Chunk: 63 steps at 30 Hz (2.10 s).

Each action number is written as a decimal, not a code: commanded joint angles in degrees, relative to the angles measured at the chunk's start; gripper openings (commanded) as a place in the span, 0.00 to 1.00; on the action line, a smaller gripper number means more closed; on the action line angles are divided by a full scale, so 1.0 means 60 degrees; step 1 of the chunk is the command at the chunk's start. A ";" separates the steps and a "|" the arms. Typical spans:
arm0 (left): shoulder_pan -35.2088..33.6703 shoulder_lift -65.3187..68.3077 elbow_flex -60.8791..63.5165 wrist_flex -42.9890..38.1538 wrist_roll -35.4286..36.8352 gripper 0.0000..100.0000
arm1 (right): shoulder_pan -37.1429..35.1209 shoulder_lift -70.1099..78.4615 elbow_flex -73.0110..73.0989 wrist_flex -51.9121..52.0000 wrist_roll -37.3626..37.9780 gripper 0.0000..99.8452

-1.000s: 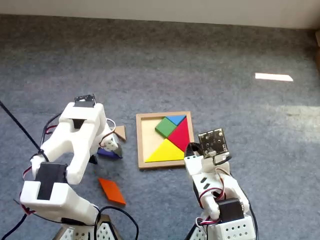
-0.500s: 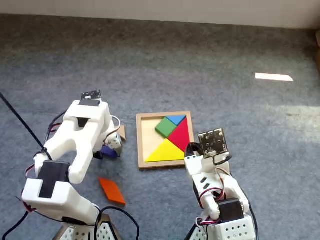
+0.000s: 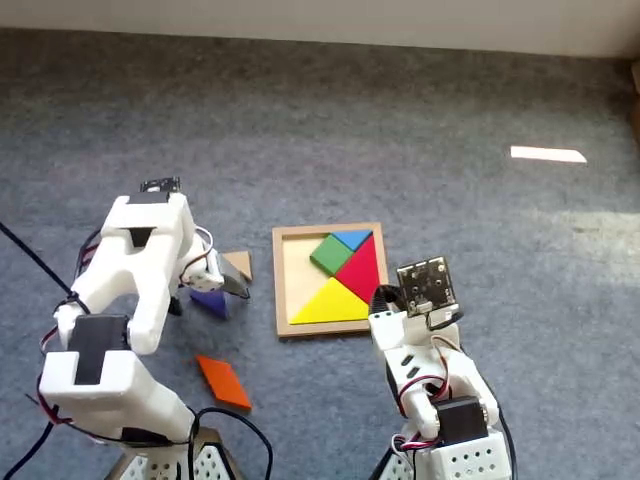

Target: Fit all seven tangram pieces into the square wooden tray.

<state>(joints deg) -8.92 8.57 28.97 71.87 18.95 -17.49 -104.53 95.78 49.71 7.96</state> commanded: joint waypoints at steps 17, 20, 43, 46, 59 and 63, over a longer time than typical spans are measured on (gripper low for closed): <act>0.0505 -0.0095 -0.0095 -0.1289 -0.1392 0.21 | 0.0110 -0.0095 0.0945 -0.0212 -0.0044 0.02; 0.0330 -0.0139 -0.0154 -0.0996 -0.1392 0.22 | 0.0110 -0.0095 0.0945 -0.0212 -0.0044 0.02; 0.0505 -0.0066 -0.0154 -0.0176 -0.1407 0.29 | 0.0110 -0.0095 0.0945 -0.0212 -0.0044 0.02; 0.0579 -0.0066 -0.0095 -0.0410 -0.1392 0.28 | 0.0110 -0.0095 0.0945 -0.0212 -0.0044 0.02; 0.0593 -0.0154 -0.0066 -0.0542 -0.1392 0.21 | 0.0110 -0.0095 0.0945 -0.0212 -0.0044 0.02; 0.0593 -0.0183 -0.0212 -0.0454 -0.1407 0.21 | 0.0110 -0.0095 0.0945 -0.0212 -0.0044 0.02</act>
<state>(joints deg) -6.20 8.57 28.70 69.23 10.95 -17.49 -104.53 95.78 49.71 7.96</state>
